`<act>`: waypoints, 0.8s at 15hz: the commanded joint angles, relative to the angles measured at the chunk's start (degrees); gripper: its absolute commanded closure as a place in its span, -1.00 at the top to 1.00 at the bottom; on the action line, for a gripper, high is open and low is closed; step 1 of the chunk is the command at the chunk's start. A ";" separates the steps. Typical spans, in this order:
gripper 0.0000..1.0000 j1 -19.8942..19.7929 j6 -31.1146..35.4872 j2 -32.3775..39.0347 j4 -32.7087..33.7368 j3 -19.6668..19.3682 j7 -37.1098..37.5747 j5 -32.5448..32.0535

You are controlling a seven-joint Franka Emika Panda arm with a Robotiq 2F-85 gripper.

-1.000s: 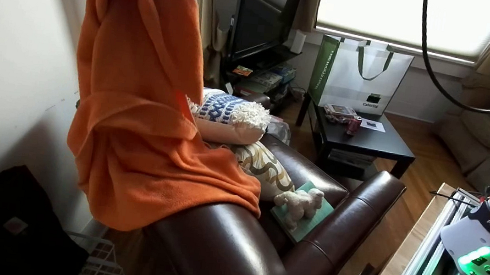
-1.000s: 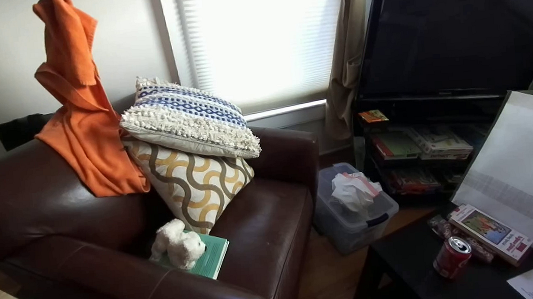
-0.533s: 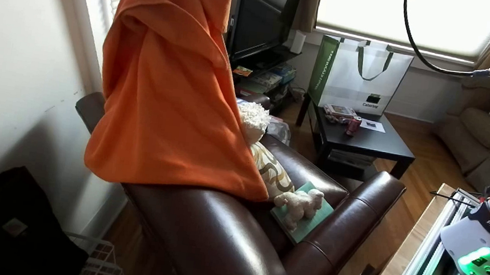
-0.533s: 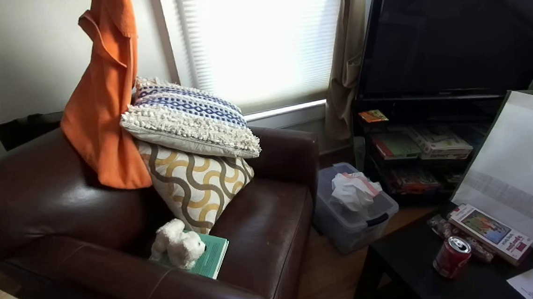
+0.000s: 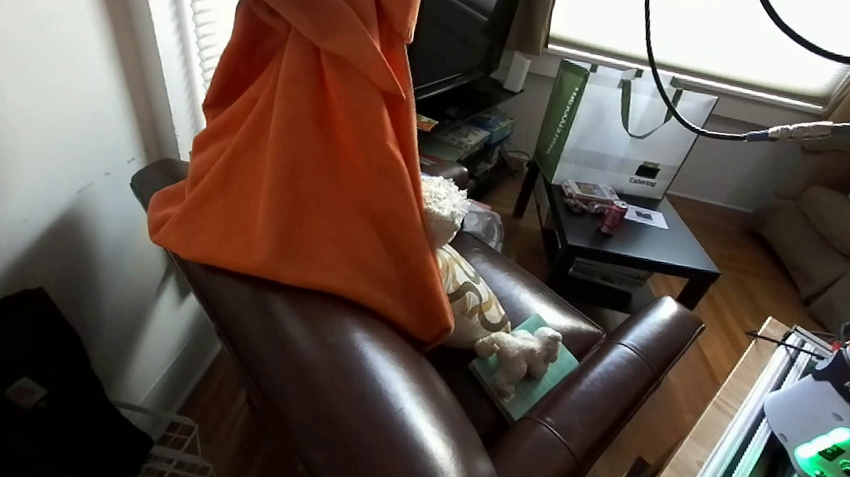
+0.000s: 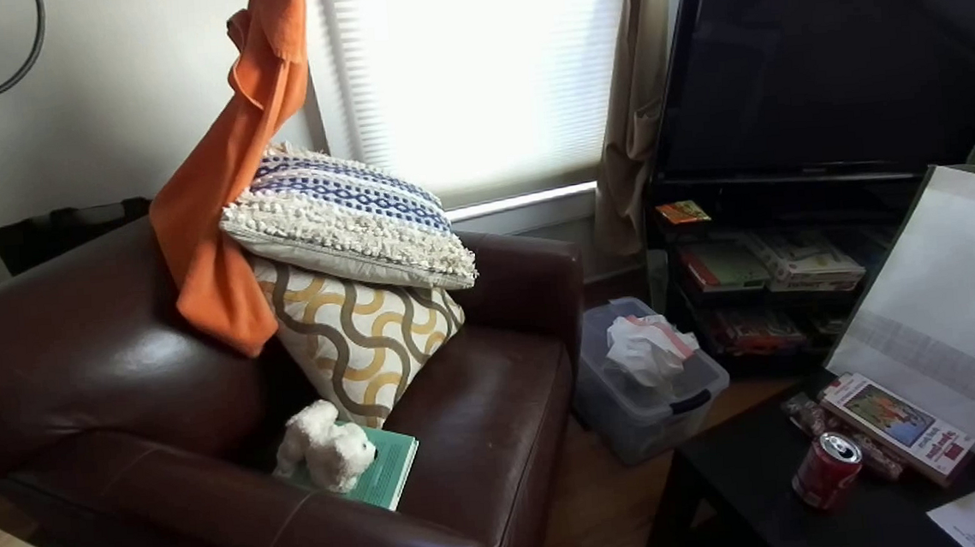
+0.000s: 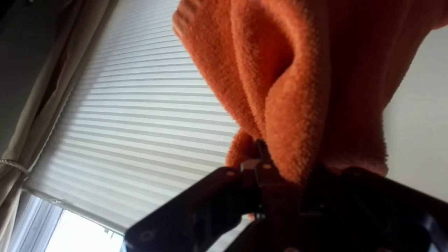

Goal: Put the towel over the blue pillow

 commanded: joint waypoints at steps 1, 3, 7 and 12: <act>-0.78 0.05 0.00 0.06 -0.07 0.13 -0.01 0.00; -0.94 0.23 0.19 1.58 2.31 -1.17 3.44 -0.45; -0.94 -2.85 -1.56 6.18 11.94 -5.81 10.99 0.79; -0.94 -2.63 -6.55 12.60 18.57 -15.13 22.14 -5.07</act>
